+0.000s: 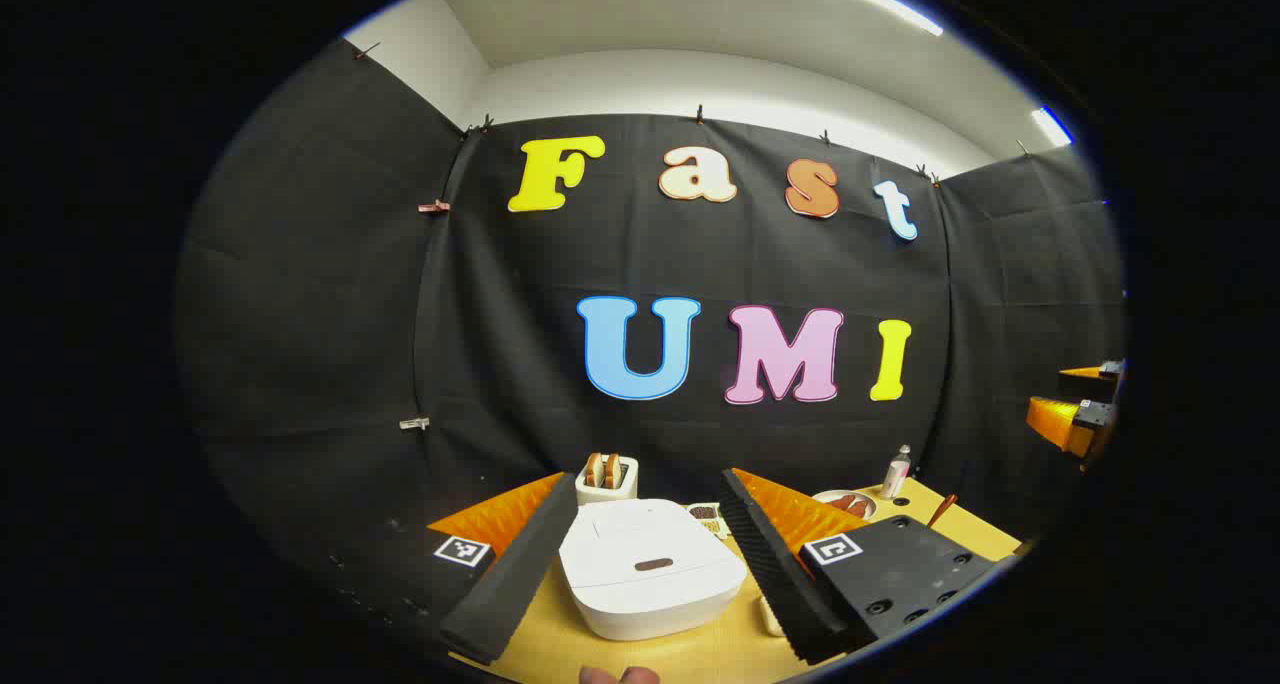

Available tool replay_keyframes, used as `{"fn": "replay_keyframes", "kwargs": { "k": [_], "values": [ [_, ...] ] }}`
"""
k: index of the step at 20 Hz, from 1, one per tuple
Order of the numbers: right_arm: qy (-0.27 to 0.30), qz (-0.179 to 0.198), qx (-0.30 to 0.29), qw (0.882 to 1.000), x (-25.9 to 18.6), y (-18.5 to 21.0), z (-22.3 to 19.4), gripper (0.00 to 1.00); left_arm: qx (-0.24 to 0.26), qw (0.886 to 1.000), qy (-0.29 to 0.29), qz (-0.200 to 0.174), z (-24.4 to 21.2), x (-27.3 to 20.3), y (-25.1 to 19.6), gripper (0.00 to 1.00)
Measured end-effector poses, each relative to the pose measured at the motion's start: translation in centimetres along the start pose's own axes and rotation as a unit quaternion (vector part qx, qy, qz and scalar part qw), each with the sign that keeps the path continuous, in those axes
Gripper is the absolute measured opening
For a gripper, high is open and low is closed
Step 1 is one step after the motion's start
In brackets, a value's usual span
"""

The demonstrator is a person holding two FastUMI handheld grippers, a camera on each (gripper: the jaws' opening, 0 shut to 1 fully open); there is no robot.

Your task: Close the left gripper, press the button to open the rice cooker; take a wooden spoon from the chopstick holder with the right hand, scoop a spoonful of rice and pour it into the rice cooker, then put the wooden spoon back into the chopstick holder.

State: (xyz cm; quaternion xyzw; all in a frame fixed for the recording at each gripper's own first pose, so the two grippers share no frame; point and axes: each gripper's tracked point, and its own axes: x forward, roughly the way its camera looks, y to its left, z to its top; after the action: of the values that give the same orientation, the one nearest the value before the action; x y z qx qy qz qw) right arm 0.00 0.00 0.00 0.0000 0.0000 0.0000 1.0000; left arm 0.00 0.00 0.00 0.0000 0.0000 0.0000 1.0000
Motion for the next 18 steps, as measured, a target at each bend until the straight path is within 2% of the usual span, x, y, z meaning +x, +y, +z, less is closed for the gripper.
{"fn": "replay_keyframes", "kwargs": {
  "k": [14, 18],
  "values": [
    [-0.001, -0.011, -0.001, 1.0, -0.2, -0.9, -0.4, 0.97, 0.022, 1.0, 0.0, -0.005, -0.2, 0.1, -0.4, 0.98],
    [0.0, -0.014, -0.009, 1.0, 0.0, -1.0, -0.5, 0.97, 0.023, 1.0, 0.007, -0.018, -0.4, 0.5, -0.8, 0.98]
  ]
}}
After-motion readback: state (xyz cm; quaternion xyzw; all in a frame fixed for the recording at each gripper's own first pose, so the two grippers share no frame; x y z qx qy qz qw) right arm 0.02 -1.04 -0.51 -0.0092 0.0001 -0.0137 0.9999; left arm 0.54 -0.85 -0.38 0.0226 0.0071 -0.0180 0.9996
